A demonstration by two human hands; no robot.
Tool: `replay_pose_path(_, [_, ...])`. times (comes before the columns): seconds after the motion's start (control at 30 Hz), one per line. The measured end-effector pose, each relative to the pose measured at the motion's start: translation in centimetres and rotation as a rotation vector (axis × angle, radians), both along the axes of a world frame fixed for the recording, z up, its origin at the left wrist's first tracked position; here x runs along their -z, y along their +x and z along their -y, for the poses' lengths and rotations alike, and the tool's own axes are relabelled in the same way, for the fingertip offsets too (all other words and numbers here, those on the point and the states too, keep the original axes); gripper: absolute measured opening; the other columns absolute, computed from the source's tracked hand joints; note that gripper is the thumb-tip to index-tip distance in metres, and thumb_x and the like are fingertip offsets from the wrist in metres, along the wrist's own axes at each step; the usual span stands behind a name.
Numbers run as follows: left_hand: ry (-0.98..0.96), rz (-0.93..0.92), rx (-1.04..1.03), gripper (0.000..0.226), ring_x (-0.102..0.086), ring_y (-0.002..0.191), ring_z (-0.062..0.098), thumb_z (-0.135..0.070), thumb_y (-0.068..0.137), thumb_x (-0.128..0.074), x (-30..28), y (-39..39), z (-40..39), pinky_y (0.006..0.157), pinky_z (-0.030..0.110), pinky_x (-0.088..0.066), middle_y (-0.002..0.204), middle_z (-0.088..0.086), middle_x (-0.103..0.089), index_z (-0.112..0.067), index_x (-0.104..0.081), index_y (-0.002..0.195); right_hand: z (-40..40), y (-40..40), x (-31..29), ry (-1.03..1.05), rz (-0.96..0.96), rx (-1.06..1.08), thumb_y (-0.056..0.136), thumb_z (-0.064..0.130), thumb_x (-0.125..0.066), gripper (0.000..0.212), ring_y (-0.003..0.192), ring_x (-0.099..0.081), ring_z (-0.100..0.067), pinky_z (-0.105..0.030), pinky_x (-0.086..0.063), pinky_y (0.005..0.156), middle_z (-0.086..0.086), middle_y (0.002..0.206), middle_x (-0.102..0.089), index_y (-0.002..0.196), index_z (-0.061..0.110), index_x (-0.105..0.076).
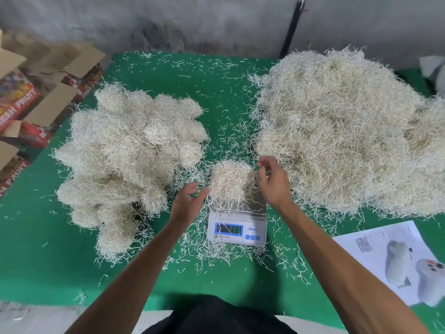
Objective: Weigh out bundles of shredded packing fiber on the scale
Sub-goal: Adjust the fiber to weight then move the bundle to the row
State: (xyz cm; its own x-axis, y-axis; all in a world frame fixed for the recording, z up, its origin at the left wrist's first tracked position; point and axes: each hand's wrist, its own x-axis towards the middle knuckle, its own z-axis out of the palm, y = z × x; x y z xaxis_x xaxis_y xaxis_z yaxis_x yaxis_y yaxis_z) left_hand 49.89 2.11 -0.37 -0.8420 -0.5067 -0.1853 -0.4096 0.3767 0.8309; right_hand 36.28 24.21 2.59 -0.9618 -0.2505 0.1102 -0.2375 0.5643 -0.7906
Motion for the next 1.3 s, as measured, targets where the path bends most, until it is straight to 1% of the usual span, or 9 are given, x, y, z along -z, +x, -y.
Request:
replay_pose_path(0.17, [0.027,-0.002,-0.020,0.060,-0.064,0.101,0.011,-0.062,0.090,-0.059,0.1,0.2,0.5,0.069,0.020,-0.045,0.135,0.002,-0.060,-0.024,-0.052,0.136,1.4,-0.6,0.6,0.025,0.008,0.065,0.105,0.051,-0.049,0.043,0.094,-0.068,-0.012,-0.040,-0.063,0.079,0.003,0.117,-0.066,0.131,0.018,-0.057])
replay_pose_path(0.3, [0.127,0.023,-0.056,0.070,-0.064,0.105,0.015,-0.071,0.084,-0.060,0.4,-0.9,0.2,0.084,0.041,-0.058,0.141,0.002,-0.055,-0.031,-0.045,0.140,3.2,-0.8,0.8,0.091,0.086,0.103,0.103,0.062,-0.042,0.064,0.107,-0.065,-0.020,-0.052,-0.060,0.091,-0.009,0.134,-0.063,0.145,0.014,-0.050])
replay_pose_path(0.43, [0.380,0.208,0.013,0.092,-0.043,0.138,0.032,-0.088,0.075,-0.048,-0.3,-3.7,-1.8,0.098,0.058,-0.050,0.162,0.001,-0.026,-0.048,-0.018,0.151,5.4,0.6,1.9,-0.014,0.363,-0.030,0.106,0.057,-0.039,0.063,0.075,-0.063,-0.009,-0.028,-0.054,0.062,-0.012,0.104,-0.068,0.146,0.010,-0.047])
replay_pose_path(0.6, [0.431,0.204,-0.122,0.118,-0.021,0.149,0.029,-0.099,0.069,-0.038,-1.0,-5.8,-1.5,0.115,0.052,-0.025,0.165,0.000,-0.014,-0.030,-0.006,0.159,9.2,2.8,0.8,-0.315,0.425,-0.173,0.109,0.053,-0.030,0.053,0.049,-0.036,-0.011,-0.027,-0.042,0.051,0.010,0.054,-0.041,0.071,0.025,-0.053])
replay_pose_path(0.73, [0.409,0.082,-0.241,0.090,-0.041,0.137,0.031,-0.056,0.090,-0.064,-2.8,-6.6,2.4,0.104,0.041,-0.037,0.160,0.016,-0.028,-0.015,-0.021,0.157,8.8,0.7,-0.9,-0.438,0.413,-0.184,0.108,0.032,-0.052,0.021,0.054,-0.045,-0.013,-0.024,-0.039,0.046,0.007,0.066,-0.060,0.119,0.026,-0.068])
replay_pose_path(0.8, [0.483,0.013,-0.153,0.088,-0.040,0.131,0.024,-0.051,0.090,-0.066,-4.1,-7.0,3.6,0.105,0.040,-0.033,0.161,0.014,-0.025,-0.017,-0.021,0.157,8.9,0.1,-1.7,-0.419,0.422,-0.204,0.103,0.037,-0.059,0.035,0.065,-0.056,-0.026,-0.033,-0.054,0.061,-0.005,0.090,-0.070,0.133,0.019,-0.062])
replay_pose_path(0.9, [0.443,-0.002,0.070,0.095,-0.032,0.122,0.014,-0.057,0.085,-0.067,-5.6,-6.9,4.5,0.105,0.035,-0.026,0.161,0.009,-0.023,-0.017,-0.020,0.157,8.8,-1.2,-3.5,-0.399,0.450,-0.257,0.103,0.034,-0.059,0.031,0.072,-0.057,-0.024,-0.048,-0.052,0.072,-0.019,0.086,-0.065,0.105,0.003,-0.065])
replay_pose_path(1.0, [0.460,-0.011,0.026,0.091,-0.036,0.125,0.019,-0.054,0.083,-0.070,-6.8,-7.4,6.4,0.106,0.040,-0.029,0.160,0.006,-0.024,-0.020,-0.027,0.155,6.9,-3.8,-4.9,-0.431,0.379,-0.106,0.101,0.035,-0.065,0.036,0.058,-0.052,-0.015,-0.034,-0.047,0.063,0.000,0.062,-0.060,0.079,0.007,-0.064])
replay_pose_path(1.3, [0.438,-0.032,-0.138,0.099,-0.045,0.116,0.023,-0.061,0.077,-0.074,-7.1,-9.5,7.8,0.107,0.051,-0.035,0.157,0.010,-0.031,-0.025,-0.023,0.154,6.6,-7.3,-6.3,-0.673,0.373,0.179,0.102,0.035,-0.063,0.030,0.048,-0.034,-0.012,-0.031,-0.034,0.052,0.001,0.053,-0.047,0.079,0.015,-0.061])
